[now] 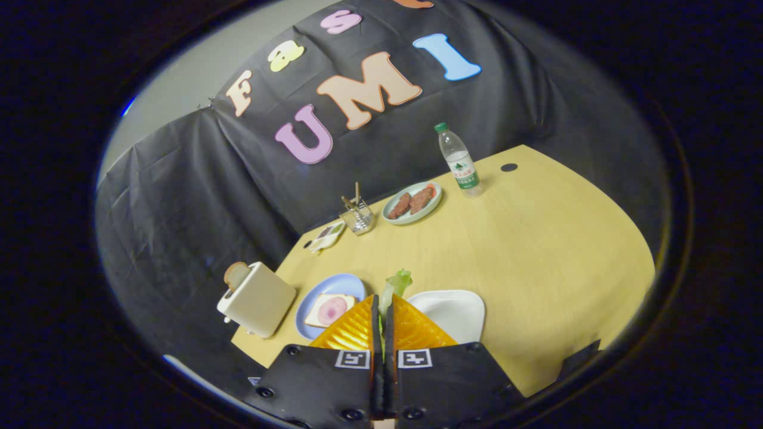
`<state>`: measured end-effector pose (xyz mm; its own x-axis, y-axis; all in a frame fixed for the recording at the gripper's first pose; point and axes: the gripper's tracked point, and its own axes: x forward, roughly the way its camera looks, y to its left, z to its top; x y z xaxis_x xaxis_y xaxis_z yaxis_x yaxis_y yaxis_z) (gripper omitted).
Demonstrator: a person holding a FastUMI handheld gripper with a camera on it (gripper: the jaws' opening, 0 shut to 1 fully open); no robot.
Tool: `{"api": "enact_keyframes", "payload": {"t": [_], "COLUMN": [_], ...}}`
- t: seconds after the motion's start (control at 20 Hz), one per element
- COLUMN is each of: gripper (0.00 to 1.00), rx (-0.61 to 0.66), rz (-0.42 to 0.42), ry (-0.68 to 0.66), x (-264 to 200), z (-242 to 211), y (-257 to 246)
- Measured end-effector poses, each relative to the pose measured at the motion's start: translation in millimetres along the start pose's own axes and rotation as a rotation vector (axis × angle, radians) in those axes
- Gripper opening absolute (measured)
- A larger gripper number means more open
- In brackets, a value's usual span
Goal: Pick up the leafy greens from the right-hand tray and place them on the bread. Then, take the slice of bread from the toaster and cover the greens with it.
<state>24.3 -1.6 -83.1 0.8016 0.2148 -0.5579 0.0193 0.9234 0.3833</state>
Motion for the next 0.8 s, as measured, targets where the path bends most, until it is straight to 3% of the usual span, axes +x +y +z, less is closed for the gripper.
{"api": "enact_keyframes", "payload": {"t": [0.5,0.8], "gripper": [0.03,0.03], "rx": [0.04,0.086], "rz": [0.232,0.319], "ry": [-0.026,0.01], "x": [19,59], "z": [-9,-36], "y": [112,162]}}
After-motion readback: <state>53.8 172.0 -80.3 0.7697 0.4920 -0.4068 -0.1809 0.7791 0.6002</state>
